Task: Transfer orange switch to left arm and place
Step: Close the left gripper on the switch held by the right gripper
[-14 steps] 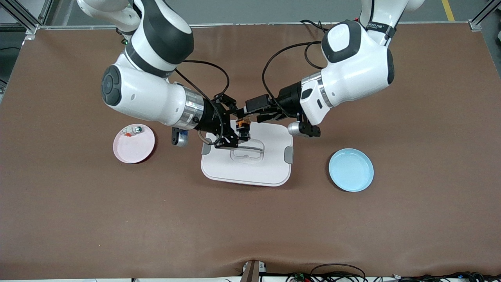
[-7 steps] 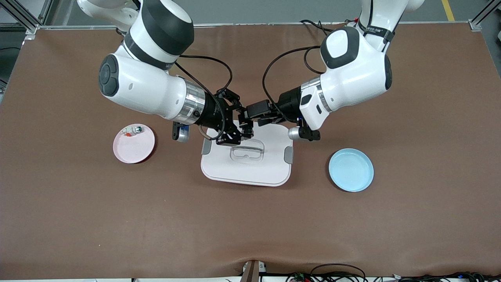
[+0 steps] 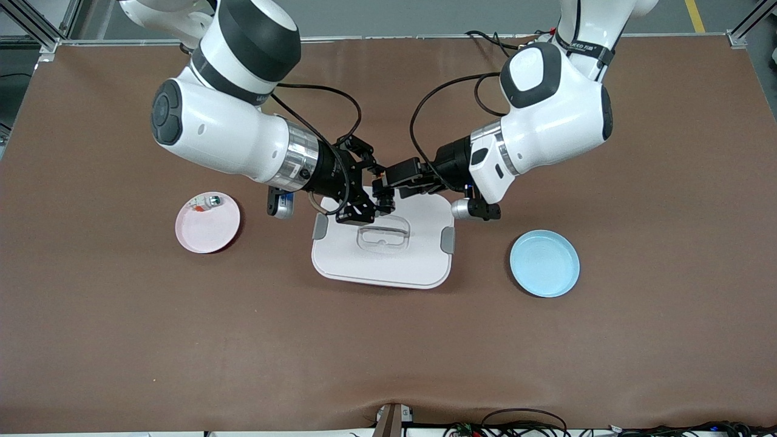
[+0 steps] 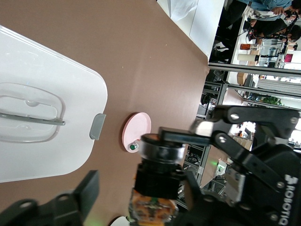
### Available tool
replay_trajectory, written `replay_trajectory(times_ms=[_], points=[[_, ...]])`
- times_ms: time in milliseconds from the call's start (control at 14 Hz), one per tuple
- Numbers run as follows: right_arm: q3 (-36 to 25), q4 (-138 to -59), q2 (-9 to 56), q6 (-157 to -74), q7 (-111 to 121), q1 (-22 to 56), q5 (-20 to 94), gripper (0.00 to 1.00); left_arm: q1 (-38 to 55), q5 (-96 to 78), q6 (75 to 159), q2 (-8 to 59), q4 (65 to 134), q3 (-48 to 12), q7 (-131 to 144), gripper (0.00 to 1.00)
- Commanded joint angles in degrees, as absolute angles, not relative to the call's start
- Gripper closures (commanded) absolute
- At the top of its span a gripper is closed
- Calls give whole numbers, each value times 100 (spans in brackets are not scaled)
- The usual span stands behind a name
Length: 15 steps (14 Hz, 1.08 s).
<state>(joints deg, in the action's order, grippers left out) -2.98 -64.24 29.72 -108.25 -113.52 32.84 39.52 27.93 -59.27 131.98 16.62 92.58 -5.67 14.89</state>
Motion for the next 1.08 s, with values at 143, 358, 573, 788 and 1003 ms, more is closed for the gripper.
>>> replay_trajectory(times_ms=[143,358,573,788,1003], points=[[-343,-5977,3304,-10837,-11496,3322,4034,100,2839,-5968,13219,1661,9255,-571,1415,100],[-343,-5968,3375,-11004,-11496,3357,4034,100,2830,-5959,13219,1661,9255,-554,1406,100],[-343,-5968,3393,-10995,-11496,3357,4025,100,2848,-5959,13219,1661,9246,-554,1406,100],[-378,-5968,3393,-10995,-11391,3357,4008,0,2830,-5950,13219,1661,9246,-554,1415,100],[-378,-5968,3393,-10978,-11189,3322,3999,0,2813,-5950,13210,1661,9255,-554,1415,100]])
